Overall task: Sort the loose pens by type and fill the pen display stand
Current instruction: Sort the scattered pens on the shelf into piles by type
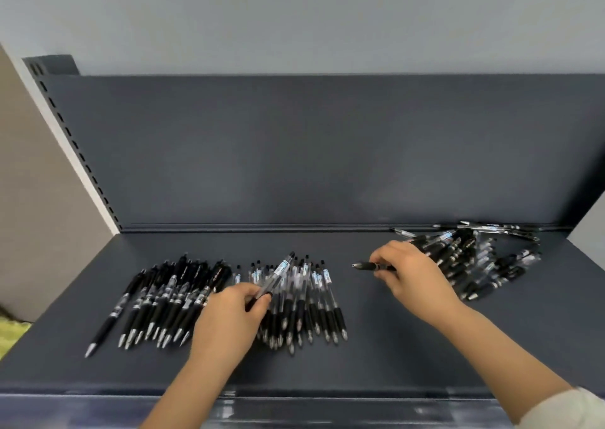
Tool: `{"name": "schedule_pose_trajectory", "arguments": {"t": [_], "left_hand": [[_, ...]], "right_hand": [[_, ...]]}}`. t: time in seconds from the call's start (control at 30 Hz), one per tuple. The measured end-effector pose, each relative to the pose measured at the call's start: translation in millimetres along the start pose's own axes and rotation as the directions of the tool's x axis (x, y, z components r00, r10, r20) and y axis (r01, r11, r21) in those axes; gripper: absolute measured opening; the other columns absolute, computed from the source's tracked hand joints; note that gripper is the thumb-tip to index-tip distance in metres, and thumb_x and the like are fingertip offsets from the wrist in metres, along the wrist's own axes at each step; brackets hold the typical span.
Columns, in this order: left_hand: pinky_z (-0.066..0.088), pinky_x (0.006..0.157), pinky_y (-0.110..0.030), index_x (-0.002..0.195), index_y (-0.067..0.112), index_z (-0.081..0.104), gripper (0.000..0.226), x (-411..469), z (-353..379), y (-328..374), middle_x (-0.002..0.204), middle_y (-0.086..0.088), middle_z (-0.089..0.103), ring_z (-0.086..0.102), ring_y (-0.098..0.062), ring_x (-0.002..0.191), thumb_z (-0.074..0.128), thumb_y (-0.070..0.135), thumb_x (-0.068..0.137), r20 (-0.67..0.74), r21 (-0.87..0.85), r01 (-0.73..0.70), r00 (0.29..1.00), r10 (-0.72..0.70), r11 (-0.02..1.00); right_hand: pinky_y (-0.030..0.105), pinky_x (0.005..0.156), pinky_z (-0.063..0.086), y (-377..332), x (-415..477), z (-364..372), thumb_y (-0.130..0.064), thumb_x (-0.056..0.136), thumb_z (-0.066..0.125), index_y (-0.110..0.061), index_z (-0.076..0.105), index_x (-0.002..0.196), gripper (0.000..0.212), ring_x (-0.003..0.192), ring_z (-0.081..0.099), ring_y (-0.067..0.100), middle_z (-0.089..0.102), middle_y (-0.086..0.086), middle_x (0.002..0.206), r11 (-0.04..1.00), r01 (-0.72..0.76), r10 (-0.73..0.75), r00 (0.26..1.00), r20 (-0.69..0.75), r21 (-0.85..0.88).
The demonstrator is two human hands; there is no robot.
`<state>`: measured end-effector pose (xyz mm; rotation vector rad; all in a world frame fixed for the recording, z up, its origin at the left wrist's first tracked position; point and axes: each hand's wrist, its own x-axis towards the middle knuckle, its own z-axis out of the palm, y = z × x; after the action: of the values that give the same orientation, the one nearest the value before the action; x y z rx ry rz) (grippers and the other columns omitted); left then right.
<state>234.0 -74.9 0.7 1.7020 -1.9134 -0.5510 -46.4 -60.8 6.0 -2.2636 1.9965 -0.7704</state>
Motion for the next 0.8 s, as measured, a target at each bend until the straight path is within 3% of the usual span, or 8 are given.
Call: {"name": "schedule_pose_trajectory", "arguments": {"t": [0.1,0.23,0.4,0.47,0.57,0.67,0.73,0.8], "left_hand": [[0.038,0.045,-0.01,0.085,0.026,0.065,0.008,-7.7,3.8,2.8,0.063,0.016,0.057,0.054,0.0,0.055,0.06,0.032,0.088,-0.008,-0.026,-0.02,1.0,0.019,0.999],[0.034,0.045,-0.009,0.081,0.025,0.067,0.013,-8.6,9.0,7.0,0.065,0.012,0.058,0.054,-0.002,0.055,0.06,0.034,0.088,0.032,-0.025,-0.032,0.999,0.033,0.999],[0.042,0.054,-0.024,0.087,0.023,0.068,0.032,-7.9,14.9,16.3,0.083,0.009,0.049,0.053,-0.011,0.071,0.043,0.043,0.094,-0.055,0.193,-0.063,0.996,0.075,0.979],[0.045,0.057,-0.024,0.096,0.024,0.066,0.032,-5.9,18.1,20.9,0.088,0.009,0.052,0.055,-0.011,0.078,0.039,0.041,0.096,-0.089,0.225,-0.072,0.992,0.094,0.972],[0.045,0.07,-0.024,0.134,0.025,0.045,0.04,-2.0,27.0,23.7,0.118,0.006,0.053,0.054,-0.011,0.105,0.038,0.038,0.097,-0.045,0.223,-0.098,0.993,0.111,0.97],[0.044,0.071,-0.022,0.141,0.025,0.035,0.049,-2.6,29.1,23.5,0.119,0.007,0.046,0.05,-0.01,0.107,0.038,0.043,0.096,-0.005,0.246,-0.137,0.99,0.142,0.96],[0.042,0.069,-0.019,0.133,0.028,0.046,0.043,-3.8,23.0,26.4,0.106,0.01,0.047,0.051,-0.006,0.095,0.037,0.047,0.095,-0.041,0.172,-0.176,0.982,0.186,0.969],[0.041,0.07,-0.012,0.116,0.032,0.059,0.035,-3.7,17.6,31.2,0.093,0.017,0.055,0.054,0.0,0.085,0.039,0.05,0.093,0.028,-0.118,-0.175,0.983,0.179,0.977]], "right_hand": [[0.035,0.076,0.048,-8.3,1.2,6.7,-0.014,0.083,0.065,-0.02,0.062,0.094,0.013,0.088,0.05,0.014,0.055,-0.01,0.086,1.0,-0.01,0.01,1.0,0.013,-0.001],[0.035,0.075,0.048,-13.3,1.0,9.4,-0.012,0.083,0.065,-0.021,0.063,0.093,0.014,0.088,0.048,0.012,0.052,-0.013,0.086,1.0,-0.008,0.008,1.0,0.023,-0.008],[0.038,0.071,0.051,-13.3,1.1,8.5,-0.002,0.081,0.063,-0.019,0.064,0.09,0.019,0.089,0.054,0.015,0.054,-0.013,0.089,1.0,0.018,-0.019,0.999,-0.026,-0.012],[0.04,0.069,0.052,-12.6,0.5,10.4,0.002,0.08,0.06,-0.019,0.064,0.089,0.023,0.085,0.057,0.014,0.056,-0.011,0.092,1.0,0.031,-0.03,0.998,-0.05,0.002],[0.04,0.064,0.053,-15.0,0.6,12.8,0.004,0.079,0.061,-0.02,0.063,0.088,0.025,0.072,0.059,0.013,0.056,-0.011,0.093,0.998,0.059,-0.056,0.993,-0.106,0.023],[0.036,0.06,0.055,-23.7,1.3,14.7,0.008,0.076,0.064,-0.017,0.065,0.086,0.027,0.068,0.061,0.011,0.059,-0.009,0.093,0.993,0.104,-0.091,0.977,-0.191,0.059],[0.033,0.056,0.055,-35.1,0.6,15.3,0.009,0.073,0.067,-0.016,0.066,0.086,0.028,0.065,0.062,0.012,0.061,-0.007,0.093,0.99,0.138,-0.125,0.964,-0.234,0.039],[0.028,0.045,0.05,-50.4,-1.3,15.7,0.007,0.067,0.073,-0.016,0.066,0.086,0.031,0.06,0.06,0.015,0.062,-0.004,0.089,0.98,0.189,-0.198,0.95,-0.24,-0.06]]}}
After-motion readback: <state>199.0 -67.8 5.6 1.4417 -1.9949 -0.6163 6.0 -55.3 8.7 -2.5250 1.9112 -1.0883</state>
